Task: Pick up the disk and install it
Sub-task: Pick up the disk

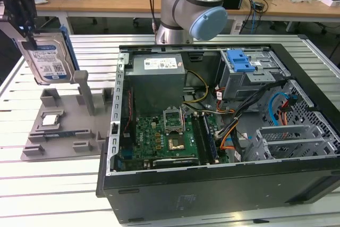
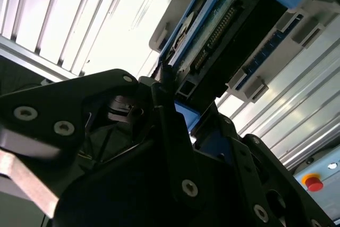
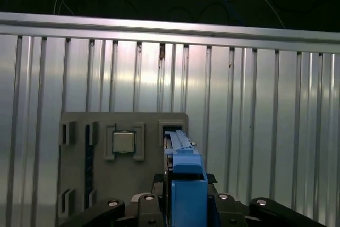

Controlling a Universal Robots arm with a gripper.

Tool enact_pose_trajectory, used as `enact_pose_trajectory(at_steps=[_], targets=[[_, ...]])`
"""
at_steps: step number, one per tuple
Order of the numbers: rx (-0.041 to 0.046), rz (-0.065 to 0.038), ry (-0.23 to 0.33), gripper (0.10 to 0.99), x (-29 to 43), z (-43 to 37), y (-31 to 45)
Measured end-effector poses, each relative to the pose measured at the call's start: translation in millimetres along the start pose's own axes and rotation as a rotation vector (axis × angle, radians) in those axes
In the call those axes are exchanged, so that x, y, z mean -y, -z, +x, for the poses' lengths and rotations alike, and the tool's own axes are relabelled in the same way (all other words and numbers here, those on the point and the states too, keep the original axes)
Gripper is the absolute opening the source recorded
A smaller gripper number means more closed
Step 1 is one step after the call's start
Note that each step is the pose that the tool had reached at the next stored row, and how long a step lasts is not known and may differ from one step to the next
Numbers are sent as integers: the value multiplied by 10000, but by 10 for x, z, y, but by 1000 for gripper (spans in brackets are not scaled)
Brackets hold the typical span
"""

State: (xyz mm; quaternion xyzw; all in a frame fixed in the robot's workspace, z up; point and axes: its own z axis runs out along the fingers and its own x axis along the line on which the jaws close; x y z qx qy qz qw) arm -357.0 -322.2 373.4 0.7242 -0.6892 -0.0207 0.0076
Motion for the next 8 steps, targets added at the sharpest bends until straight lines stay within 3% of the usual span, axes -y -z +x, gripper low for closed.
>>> enact_pose_trajectory(at_steps=[8], targets=[[5,0,0,369,-6,-4,149]])
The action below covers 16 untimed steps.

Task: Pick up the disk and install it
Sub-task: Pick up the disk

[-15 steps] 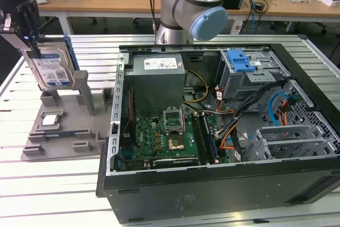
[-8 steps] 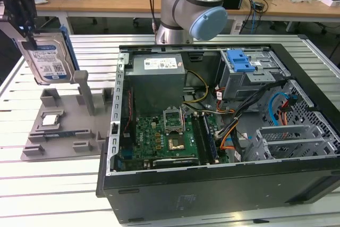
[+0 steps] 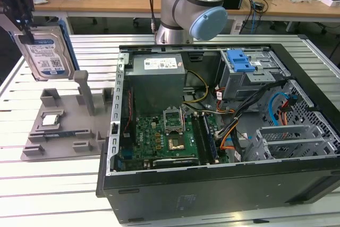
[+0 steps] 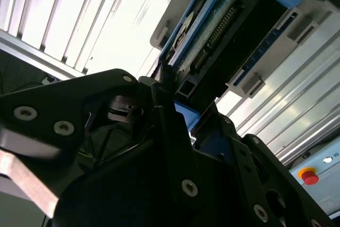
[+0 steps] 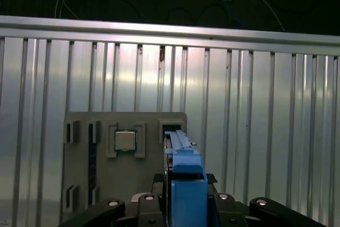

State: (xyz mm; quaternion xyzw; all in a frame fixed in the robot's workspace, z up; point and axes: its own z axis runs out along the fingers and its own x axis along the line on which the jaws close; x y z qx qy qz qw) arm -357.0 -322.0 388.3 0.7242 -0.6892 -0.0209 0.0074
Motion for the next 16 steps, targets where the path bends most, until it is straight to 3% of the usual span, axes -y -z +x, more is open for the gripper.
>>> enact_pose_trajectory(at_steps=[16], targets=[[3,1,1,369,-11,-13,295]])
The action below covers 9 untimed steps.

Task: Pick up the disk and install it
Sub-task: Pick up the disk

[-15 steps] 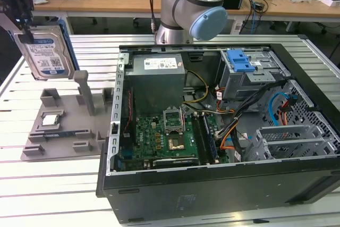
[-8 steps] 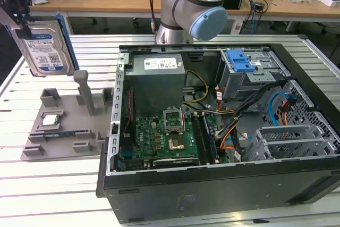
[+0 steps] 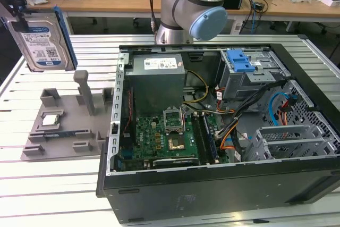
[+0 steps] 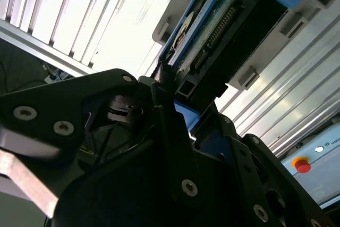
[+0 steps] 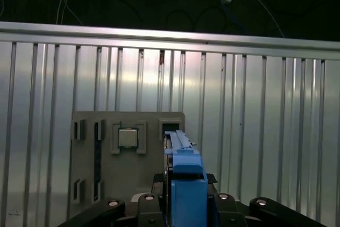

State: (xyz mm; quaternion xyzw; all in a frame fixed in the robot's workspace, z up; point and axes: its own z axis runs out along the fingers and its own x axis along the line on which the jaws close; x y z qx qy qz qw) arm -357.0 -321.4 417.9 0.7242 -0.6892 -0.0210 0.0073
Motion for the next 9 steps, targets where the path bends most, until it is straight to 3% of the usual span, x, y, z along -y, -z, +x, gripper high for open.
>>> enact_pose_trajectory(at_steps=[5,9], targets=[[0,0,0,369,-4,-6,118],[0,0,0,369,-10,-13,272]])
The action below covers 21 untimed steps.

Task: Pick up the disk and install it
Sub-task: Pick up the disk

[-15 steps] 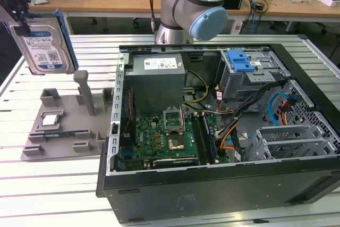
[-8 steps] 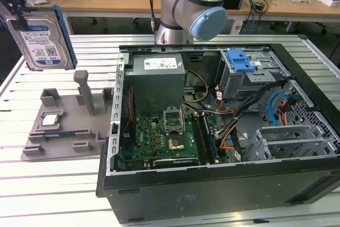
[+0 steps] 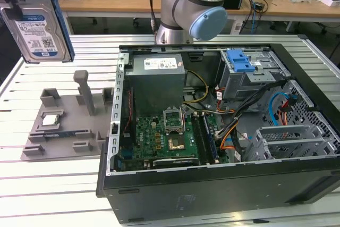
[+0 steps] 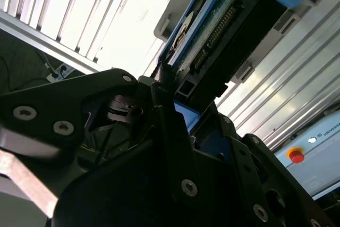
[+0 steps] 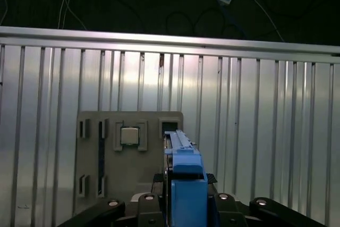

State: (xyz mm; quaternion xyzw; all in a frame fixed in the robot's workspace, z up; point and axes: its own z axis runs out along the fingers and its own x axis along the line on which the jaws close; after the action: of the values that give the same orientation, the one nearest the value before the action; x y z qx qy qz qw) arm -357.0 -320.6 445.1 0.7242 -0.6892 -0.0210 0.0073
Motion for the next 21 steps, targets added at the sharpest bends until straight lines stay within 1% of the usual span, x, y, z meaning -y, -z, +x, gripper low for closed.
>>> enact_pose_trajectory(at_steps=[5,9,10,14,16,17,19,20,21], targets=[[0,0,0,369,-5,-5,116],[1,1,1,369,-9,-9,228],[1,1,0,369,-10,-11,270],[0,0,0,369,-15,-17,392],[1,2,0,369,-18,-21,468],[0,0,0,369,-20,-24,518],[0,-1,0,369,-22,-27,589],[0,-1,1,369,-24,-29,639],[0,-1,0,369,-26,-30,667]])
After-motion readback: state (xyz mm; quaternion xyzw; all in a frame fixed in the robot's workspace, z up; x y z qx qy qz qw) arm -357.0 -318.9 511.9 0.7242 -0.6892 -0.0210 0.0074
